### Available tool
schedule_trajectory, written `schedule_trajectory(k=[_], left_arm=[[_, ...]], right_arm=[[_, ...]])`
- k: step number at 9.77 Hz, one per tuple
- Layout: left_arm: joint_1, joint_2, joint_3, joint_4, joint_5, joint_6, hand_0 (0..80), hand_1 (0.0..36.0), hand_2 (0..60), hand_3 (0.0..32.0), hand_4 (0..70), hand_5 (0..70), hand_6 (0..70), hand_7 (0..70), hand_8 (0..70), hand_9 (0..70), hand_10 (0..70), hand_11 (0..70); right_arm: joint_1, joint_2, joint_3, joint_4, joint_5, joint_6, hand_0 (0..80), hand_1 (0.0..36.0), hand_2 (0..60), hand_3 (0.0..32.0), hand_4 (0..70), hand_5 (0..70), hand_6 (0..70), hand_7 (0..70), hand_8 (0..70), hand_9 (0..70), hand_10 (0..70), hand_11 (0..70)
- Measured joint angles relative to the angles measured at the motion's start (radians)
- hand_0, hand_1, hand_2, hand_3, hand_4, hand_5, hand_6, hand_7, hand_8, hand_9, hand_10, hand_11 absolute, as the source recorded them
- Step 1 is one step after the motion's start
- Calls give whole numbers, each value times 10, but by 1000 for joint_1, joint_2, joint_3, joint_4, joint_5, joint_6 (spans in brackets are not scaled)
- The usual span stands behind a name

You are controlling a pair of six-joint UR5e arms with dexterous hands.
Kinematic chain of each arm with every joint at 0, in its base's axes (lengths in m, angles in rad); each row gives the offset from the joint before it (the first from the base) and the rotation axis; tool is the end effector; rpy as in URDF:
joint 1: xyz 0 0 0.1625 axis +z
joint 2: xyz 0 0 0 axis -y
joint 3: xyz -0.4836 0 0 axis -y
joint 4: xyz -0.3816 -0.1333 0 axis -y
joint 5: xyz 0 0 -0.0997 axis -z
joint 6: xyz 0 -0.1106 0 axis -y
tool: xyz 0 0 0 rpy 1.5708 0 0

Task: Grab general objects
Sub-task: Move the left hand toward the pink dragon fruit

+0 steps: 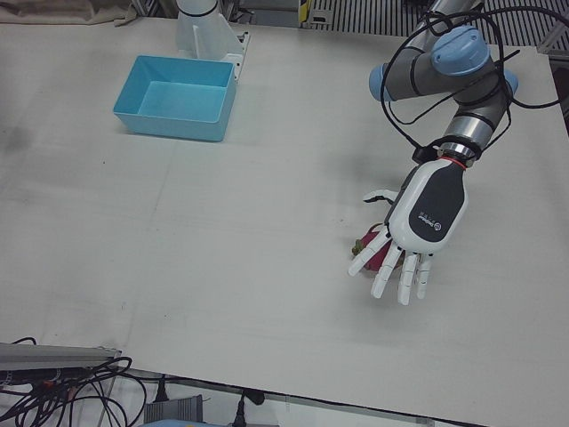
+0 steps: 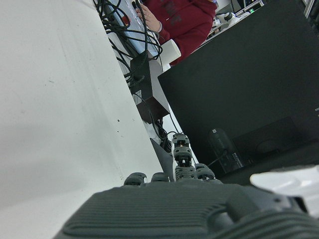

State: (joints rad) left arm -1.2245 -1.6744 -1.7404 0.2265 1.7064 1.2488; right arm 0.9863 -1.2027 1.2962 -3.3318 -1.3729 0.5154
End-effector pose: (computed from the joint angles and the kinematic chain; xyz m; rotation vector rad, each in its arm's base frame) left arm 0.0691 -0.5402 0.6350 0.6517 1.6012 -1.0661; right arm -0.2306 -0.6295 0.6878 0.8795 1.8632 -2.2621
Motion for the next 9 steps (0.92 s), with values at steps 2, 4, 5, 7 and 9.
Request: schedule_trajectory(k=[2, 4, 5, 7, 9], left_arm=[[0, -8, -3, 104, -9, 35, 530, 250, 202, 220, 0, 0, 0, 0, 0, 0, 0, 0], [1, -25, -6, 211, -12, 50, 498, 221, 239, 288, 0, 0, 0, 0, 0, 0, 0, 0], [3, -29, -8, 238, -13, 58, 494, 197, 181, 296, 0, 0, 0, 0, 0, 0, 0, 0], [16, -32, -9, 249, -16, 100, 495, 215, 252, 278, 0, 0, 0, 0, 0, 0, 0, 0], [40, -32, -6, 243, -43, 130, 495, 188, 151, 276, 0, 0, 0, 0, 0, 0, 0, 0]], right_arm=[[0, 0, 0, 0, 0, 0, 0, 0, 0, 0, 0, 0, 0, 0, 0, 0, 0, 0], [0, 0, 0, 0, 0, 0, 0, 0, 0, 0, 0, 0, 0, 0, 0, 0, 0, 0], [0, 0, 0, 0, 0, 0, 0, 0, 0, 0, 0, 0, 0, 0, 0, 0, 0, 0], [0, 0, 0, 0, 0, 0, 0, 0, 0, 0, 0, 0, 0, 0, 0, 0, 0, 0], [0, 0, 0, 0, 0, 0, 0, 0, 0, 0, 0, 0, 0, 0, 0, 0, 0, 0]])
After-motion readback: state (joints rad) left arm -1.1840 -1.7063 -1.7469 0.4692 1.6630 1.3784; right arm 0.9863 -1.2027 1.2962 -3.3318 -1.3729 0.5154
